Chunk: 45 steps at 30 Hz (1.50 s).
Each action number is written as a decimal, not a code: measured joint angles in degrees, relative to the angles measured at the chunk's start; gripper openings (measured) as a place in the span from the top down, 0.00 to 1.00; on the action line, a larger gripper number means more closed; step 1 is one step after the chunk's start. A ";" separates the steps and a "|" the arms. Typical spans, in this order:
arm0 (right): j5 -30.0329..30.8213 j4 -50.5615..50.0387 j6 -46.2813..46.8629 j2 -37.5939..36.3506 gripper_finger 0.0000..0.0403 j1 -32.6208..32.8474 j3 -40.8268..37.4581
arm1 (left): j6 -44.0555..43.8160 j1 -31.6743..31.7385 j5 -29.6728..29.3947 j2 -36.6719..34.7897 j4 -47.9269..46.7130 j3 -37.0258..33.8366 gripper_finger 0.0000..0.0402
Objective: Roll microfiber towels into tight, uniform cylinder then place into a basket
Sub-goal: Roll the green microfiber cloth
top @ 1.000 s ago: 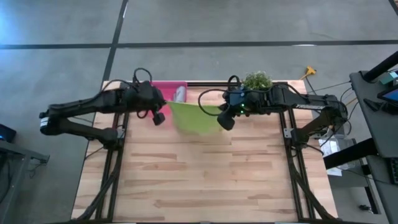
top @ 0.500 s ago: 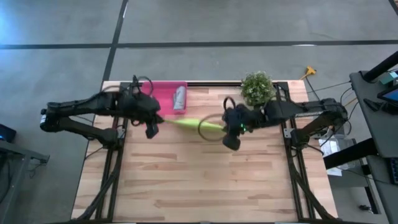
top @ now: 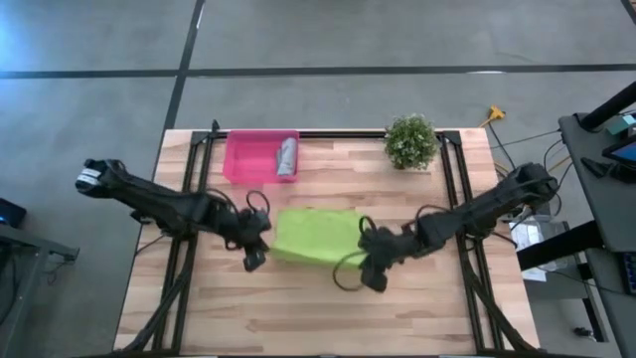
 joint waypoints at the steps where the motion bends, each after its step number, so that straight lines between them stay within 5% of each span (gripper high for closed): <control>1: -0.13 3.36 1.56 0.03 0.98 0.90 -1.70 | -1.49 -1.23 0.32 0.87 1.72 -0.77 1.00; 8: -3.38 16.32 9.16 0.00 0.98 5.15 -8.25 | -8.04 -8.30 5.53 8.06 12.09 -2.66 1.00; 13: -4.09 16.41 6.38 0.00 0.98 5.56 -9.03 | -7.40 -9.77 5.03 10.52 14.55 -2.05 1.00; 18: -3.73 14.45 0.64 0.00 0.98 2.05 -9.85 | -0.02 -5.90 -0.19 11.70 14.17 -2.63 1.00; 29: 0.68 3.00 -4.85 0.03 0.98 -6.29 -11.70 | 16.03 6.28 -1.20 14.28 13.16 -2.74 1.00; 45: 3.91 3.32 -11.45 0.08 0.98 -14.81 -13.49 | 22.64 13.42 -1.05 16.90 13.66 -4.02 1.00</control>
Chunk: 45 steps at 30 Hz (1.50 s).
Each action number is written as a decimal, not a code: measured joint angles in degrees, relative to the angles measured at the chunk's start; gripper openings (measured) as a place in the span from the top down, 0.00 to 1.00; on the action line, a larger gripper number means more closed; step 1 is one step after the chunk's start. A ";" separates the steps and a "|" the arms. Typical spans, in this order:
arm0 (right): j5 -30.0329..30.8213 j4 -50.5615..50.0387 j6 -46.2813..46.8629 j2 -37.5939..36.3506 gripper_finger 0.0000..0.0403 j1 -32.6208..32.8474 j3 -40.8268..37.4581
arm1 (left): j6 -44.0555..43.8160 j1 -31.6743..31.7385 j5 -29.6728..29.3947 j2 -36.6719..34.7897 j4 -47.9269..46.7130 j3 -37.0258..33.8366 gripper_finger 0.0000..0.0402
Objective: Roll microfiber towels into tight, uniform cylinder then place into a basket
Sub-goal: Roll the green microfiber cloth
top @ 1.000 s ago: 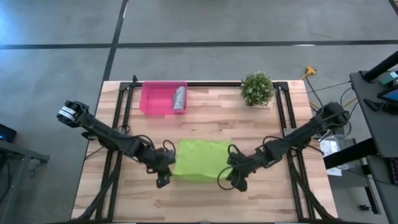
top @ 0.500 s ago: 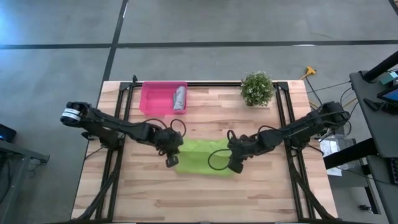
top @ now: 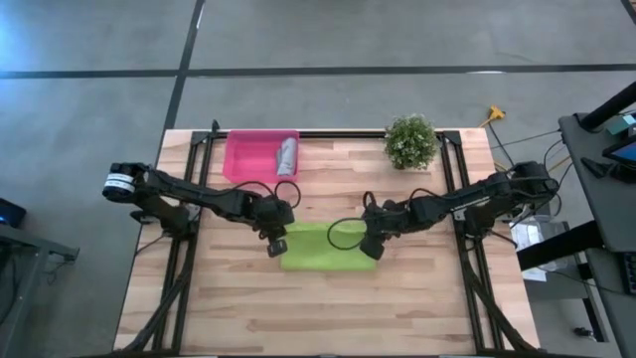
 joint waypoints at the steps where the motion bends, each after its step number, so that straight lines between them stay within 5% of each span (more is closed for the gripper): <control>1: 0.02 -0.06 -0.02 0.02 0.98 -0.49 -0.20 | -0.03 0.20 0.00 0.30 0.59 -0.46 1.00; 18: 1.47 2.40 0.38 1.62 0.97 -1.58 -1.06 | -2.04 0.37 -1.43 0.56 7.06 -2.93 1.00; 28: 1.51 4.12 1.06 2.94 0.82 -1.60 -1.06 | -2.06 0.63 -4.07 0.56 7.50 -2.96 0.99; 45: 1.50 3.80 6.93 2.94 0.61 -1.60 -1.06 | -7.05 0.62 -8.85 0.25 5.18 -2.86 0.60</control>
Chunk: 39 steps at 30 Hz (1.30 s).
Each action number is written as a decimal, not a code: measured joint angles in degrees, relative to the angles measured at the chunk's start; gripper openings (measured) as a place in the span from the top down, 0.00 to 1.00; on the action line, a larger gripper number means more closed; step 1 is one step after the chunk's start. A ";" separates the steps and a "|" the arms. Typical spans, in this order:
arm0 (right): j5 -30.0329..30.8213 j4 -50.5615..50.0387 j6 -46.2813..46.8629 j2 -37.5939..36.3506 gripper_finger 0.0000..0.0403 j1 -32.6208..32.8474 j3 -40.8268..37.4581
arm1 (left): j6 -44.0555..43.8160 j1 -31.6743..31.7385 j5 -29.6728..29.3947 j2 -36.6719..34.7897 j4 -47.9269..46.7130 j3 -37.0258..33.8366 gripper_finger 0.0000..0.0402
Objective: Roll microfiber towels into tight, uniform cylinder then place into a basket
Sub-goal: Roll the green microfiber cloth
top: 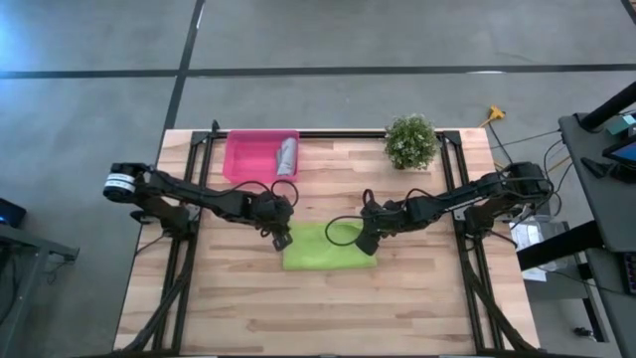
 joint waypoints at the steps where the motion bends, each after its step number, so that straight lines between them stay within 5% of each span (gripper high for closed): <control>1: -0.02 -0.02 0.40 0.00 0.61 0.00 0.00 | -0.72 -0.09 0.48 -0.20 -0.04 0.00 0.58; 7: 2.08 -0.44 1.22 -0.66 0.63 0.02 0.01 | -2.57 -1.09 4.12 -2.32 0.38 0.02 0.57; 15: 19.86 -0.97 1.05 -0.12 0.67 -0.10 0.04 | -4.12 -2.37 8.75 -4.56 2.34 0.43 0.57; 20: 20.59 -1.93 1.85 0.00 0.70 -0.37 0.04 | -6.00 -3.54 9.50 -5.73 2.57 1.16 0.57; 27: 9.90 -2.40 9.38 -2.07 0.73 -0.29 0.04 | -3.83 -4.09 12.70 -6.36 4.42 1.07 0.57; 35: -8.37 11.57 8.75 -3.02 0.76 1.77 0.04 | 6.60 -6.99 17.30 -6.58 7.40 1.22 0.57; 39: -9.45 15.79 6.98 -3.08 0.76 5.51 0.04 | 8.49 -9.13 18.50 -6.60 7.41 1.18 0.57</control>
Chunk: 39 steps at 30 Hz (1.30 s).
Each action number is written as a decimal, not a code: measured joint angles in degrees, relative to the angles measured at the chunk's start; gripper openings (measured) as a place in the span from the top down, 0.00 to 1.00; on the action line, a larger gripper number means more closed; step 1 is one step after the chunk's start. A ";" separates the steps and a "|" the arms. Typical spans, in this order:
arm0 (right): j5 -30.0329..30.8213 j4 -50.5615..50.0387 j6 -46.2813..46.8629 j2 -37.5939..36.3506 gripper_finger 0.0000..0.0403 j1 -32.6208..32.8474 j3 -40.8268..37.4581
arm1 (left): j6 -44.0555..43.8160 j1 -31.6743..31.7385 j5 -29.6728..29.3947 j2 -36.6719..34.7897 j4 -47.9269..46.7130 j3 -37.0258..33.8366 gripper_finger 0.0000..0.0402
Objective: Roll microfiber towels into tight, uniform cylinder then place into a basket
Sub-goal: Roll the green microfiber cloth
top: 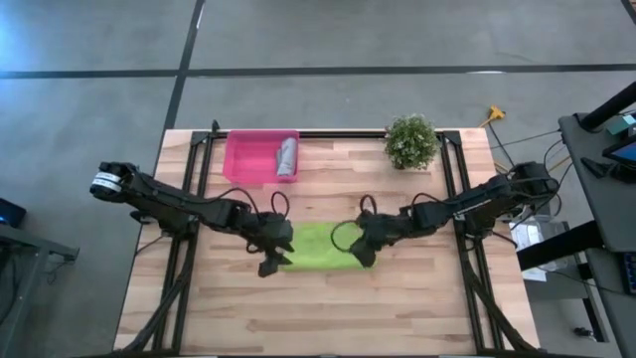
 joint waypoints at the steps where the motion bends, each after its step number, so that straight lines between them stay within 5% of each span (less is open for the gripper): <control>1: 0.50 0.13 -0.02 0.00 0.76 1.09 0.00 | 0.01 -0.64 0.03 0.01 0.00 -0.18 0.57; 7: 9.97 -0.12 1.07 0.00 0.74 8.02 0.00 | 3.22 -5.13 -3.94 1.30 0.02 -1.00 0.57; 14: 14.08 0.92 -0.42 0.00 0.62 12.89 0.00 | 5.81 -6.57 -10.08 2.48 0.52 -1.05 0.57; 24: 19.90 7.05 3.51 0.02 0.42 14.39 0.70 | 26.42 -5.58 -9.81 2.64 -1.23 -2.08 0.57; 30: 20.03 -2.99 -5.70 2.70 0.41 14.24 10.19 | 34.60 -2.58 -2.50 2.64 -1.18 -7.06 0.57; 39: 21.26 -24.10 -8.19 18.21 0.42 12.62 33.73 | 36.89 -1.79 -1.98 0.28 9.89 -11.06 0.57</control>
